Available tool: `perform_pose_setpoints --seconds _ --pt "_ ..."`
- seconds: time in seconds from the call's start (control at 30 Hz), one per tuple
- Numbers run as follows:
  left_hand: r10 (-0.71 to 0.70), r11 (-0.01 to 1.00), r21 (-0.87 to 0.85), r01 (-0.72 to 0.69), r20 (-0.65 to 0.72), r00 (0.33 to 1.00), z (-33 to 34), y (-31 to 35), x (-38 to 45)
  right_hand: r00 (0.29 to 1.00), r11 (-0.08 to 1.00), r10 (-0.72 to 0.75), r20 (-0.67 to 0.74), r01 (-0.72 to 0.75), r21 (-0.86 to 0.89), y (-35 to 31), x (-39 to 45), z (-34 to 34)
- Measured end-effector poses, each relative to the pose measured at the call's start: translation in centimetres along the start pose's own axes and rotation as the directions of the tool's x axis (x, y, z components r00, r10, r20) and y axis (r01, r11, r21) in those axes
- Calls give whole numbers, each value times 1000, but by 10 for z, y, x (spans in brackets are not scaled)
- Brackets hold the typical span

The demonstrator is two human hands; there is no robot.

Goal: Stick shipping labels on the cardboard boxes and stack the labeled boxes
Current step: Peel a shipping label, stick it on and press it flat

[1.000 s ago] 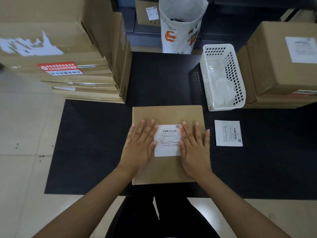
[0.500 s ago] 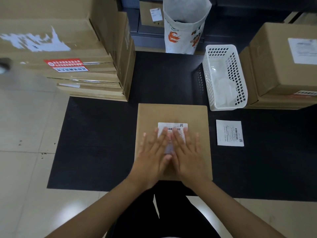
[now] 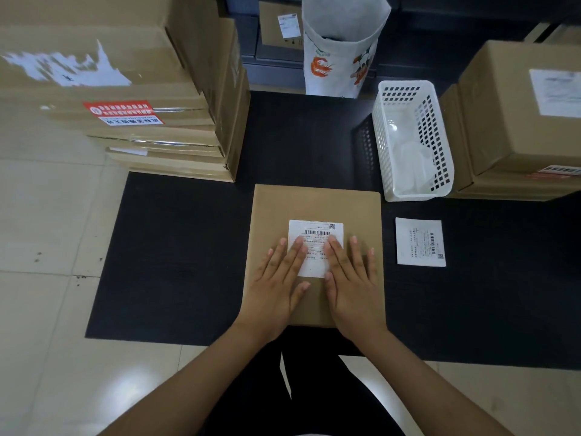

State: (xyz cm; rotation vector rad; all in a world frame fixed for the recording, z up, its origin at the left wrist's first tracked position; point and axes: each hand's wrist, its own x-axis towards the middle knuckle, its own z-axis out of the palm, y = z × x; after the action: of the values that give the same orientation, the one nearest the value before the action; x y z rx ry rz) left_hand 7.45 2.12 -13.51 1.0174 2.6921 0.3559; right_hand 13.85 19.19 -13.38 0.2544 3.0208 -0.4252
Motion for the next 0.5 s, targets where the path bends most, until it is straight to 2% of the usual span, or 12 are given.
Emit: perform_pose_setpoints --seconds 0.17,0.37,0.43,0.5 --pt "-86 996 3 86 -36 996 -3 -13 -11 1000 1000 19 -23 -19 21 5 -3 1" --pt "-199 980 -34 197 -70 977 -11 -13 -18 992 967 96 -79 -74 245 9 -3 3" --pt "-141 989 -51 138 -76 987 -15 1 -19 993 970 69 -91 -46 240 5 -6 -4" --pt "-29 997 -77 24 -53 998 -16 17 -21 993 984 -74 -88 88 158 -6 -13 -10"
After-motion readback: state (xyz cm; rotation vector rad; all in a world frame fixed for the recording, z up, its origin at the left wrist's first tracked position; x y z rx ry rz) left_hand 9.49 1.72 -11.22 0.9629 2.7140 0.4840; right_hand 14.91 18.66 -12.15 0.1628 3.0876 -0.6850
